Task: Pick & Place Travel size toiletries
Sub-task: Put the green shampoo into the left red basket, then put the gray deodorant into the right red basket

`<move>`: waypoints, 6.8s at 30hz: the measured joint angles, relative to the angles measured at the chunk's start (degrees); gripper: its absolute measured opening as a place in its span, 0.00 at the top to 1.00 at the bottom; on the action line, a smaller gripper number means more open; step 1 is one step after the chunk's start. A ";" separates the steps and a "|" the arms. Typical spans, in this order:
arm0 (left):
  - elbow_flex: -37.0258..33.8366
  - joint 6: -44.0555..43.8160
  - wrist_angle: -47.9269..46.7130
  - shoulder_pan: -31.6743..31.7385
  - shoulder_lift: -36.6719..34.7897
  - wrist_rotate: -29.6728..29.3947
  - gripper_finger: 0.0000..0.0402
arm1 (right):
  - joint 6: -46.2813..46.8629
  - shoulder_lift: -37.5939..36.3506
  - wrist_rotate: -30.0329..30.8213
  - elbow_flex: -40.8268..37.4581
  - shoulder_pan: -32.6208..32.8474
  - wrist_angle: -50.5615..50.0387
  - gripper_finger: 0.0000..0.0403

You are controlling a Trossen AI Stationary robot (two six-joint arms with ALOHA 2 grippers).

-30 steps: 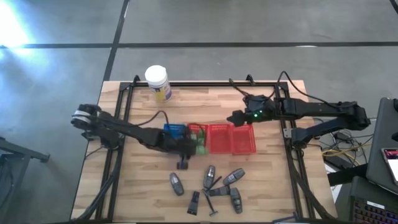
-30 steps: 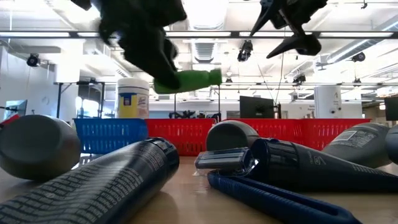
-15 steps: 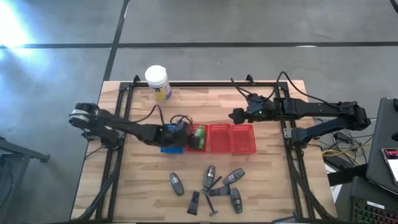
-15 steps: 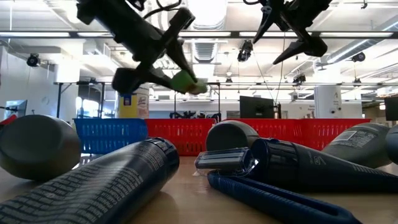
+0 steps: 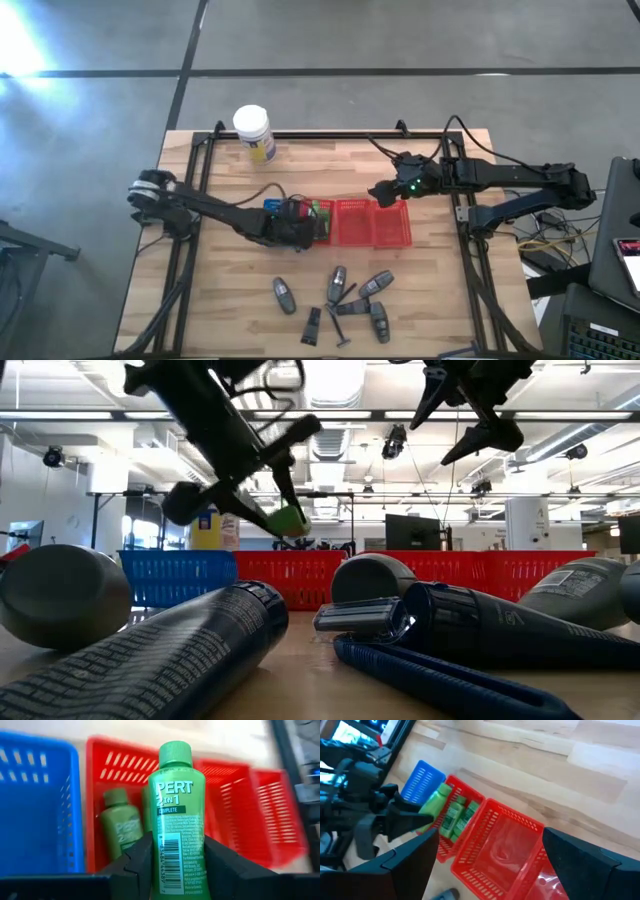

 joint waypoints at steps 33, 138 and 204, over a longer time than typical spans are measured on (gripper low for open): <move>12.82 63.09 -16.42 -4.64 0.79 26.79 0.42 | -13.04 -1.05 -3.76 -0.05 -0.64 -1.10 0.14; 3.19 99.54 -6.04 -21.94 2.27 30.85 0.42 | -6.35 -1.01 -4.17 -4.02 -0.74 -0.83 0.24; -5.93 108.61 -4.44 -20.41 -4.10 30.17 0.23 | -4.25 -1.01 -2.68 -4.07 -0.74 -1.07 0.24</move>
